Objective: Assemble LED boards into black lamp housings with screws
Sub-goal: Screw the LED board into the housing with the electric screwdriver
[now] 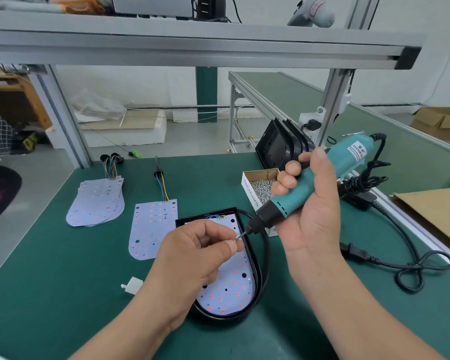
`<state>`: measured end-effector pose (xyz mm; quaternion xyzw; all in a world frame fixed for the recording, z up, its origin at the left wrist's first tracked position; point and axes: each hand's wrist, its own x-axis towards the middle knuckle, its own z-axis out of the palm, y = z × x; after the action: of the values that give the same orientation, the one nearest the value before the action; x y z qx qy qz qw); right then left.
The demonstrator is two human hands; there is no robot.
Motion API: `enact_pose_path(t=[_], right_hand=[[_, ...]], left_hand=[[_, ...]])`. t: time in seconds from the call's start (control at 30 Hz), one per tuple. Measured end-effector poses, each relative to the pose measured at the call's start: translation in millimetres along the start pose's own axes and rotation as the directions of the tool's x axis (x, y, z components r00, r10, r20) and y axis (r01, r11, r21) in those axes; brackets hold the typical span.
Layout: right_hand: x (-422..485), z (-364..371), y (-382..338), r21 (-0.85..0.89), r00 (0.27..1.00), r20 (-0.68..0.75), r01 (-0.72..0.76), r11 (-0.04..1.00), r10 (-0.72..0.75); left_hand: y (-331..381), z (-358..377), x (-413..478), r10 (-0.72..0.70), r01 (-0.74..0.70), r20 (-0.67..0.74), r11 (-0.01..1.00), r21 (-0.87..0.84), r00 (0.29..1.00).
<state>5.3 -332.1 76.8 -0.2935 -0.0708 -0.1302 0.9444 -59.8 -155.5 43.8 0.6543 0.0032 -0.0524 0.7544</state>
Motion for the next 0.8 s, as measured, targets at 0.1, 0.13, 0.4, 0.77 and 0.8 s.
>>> enact_pose_path(t=[0.1,0.13,0.4,0.77,0.8], right_hand=[[3,-4,2,0.017,0.998,-0.066,-0.022,1.0,0.023],[3,-5,2,0.022,0.996,-0.08,-0.027,0.999,0.029],[8,-9,1,0.066,0.99,-0.127,-0.052,0.996,0.06],[13,-12,-6,0.077,0.992,-0.117,-0.045,0.996,0.054],[13,-12,-6,0.073,0.991,-0.117,-0.05,0.996,0.058]], left_hand=[[1,1,-1,0.001,-0.001,0.028,1.0,0.003,1.0],[1,1,-1,-0.003,0.003,0.033,1.0,0.008,0.999],[3,-1,-2,-0.04,0.036,0.048,0.997,0.068,0.998],[-2,-38,24,0.278,-0.089,-0.18,0.738,0.669,0.944],[-2,-44,28,0.274,-0.051,-0.205,0.704,0.709,0.94]])
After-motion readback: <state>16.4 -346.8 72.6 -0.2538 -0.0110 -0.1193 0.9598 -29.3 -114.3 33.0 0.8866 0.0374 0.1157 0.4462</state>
